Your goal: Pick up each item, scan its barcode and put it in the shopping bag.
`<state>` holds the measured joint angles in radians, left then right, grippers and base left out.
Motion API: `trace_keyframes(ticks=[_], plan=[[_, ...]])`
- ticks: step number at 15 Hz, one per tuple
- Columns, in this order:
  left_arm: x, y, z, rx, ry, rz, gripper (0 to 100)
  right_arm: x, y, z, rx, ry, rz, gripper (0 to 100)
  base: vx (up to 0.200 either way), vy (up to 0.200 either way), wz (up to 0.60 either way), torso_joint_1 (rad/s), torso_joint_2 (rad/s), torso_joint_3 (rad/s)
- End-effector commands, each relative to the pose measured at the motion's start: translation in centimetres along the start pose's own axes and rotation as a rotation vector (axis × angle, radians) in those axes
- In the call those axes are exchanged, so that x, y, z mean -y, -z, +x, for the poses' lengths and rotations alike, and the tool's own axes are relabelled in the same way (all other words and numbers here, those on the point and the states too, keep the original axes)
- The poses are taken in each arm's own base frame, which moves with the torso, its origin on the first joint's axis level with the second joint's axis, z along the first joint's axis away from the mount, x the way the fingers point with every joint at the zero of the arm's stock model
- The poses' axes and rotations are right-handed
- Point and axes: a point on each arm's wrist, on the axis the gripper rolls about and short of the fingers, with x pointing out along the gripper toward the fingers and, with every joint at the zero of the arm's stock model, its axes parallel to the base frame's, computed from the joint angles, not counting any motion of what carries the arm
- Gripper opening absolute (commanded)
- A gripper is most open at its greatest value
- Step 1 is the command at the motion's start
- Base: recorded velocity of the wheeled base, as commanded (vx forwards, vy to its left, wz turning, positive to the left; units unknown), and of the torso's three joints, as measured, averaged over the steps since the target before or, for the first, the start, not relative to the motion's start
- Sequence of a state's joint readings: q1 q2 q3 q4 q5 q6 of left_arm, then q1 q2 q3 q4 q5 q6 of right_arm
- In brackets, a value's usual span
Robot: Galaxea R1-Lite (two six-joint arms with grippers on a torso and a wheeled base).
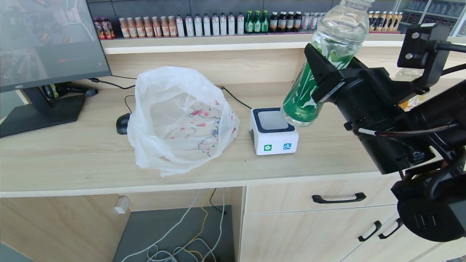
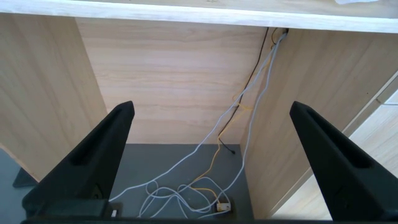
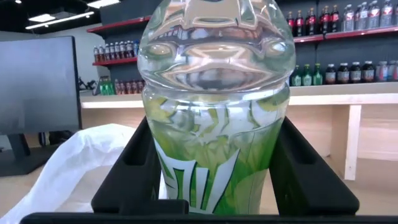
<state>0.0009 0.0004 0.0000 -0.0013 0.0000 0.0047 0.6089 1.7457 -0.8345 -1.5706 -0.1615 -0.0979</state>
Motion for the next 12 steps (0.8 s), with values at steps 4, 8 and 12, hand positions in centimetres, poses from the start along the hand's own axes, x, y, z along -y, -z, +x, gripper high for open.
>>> trace_keyframes(ticks=[4, 8, 12], plan=[[0.0, 0.0, 0.0, 0.001, -0.001, -0.002, 100, 0.42, 0.89, 0.07, -0.022, 0.009, -0.012, 0, 0.0, 0.0, 0.0, 0.0, 0.0, 0.0], [0.0, 0.0, 0.0, 0.001, -0.001, 0.0, 100, 0.4, 0.99, 0.16, -0.022, 0.009, -0.012, 0, 0.0, 0.2, 0.0, 0.002, 0.0, 0.001], [0.0, 0.0, 0.0, 0.001, -0.001, -0.002, 100, 0.39, 1.0, 0.21, -0.02, 0.01, -0.006, 0, 0.0, 0.2, 0.0, 0.004, 0.01, 0.004]])
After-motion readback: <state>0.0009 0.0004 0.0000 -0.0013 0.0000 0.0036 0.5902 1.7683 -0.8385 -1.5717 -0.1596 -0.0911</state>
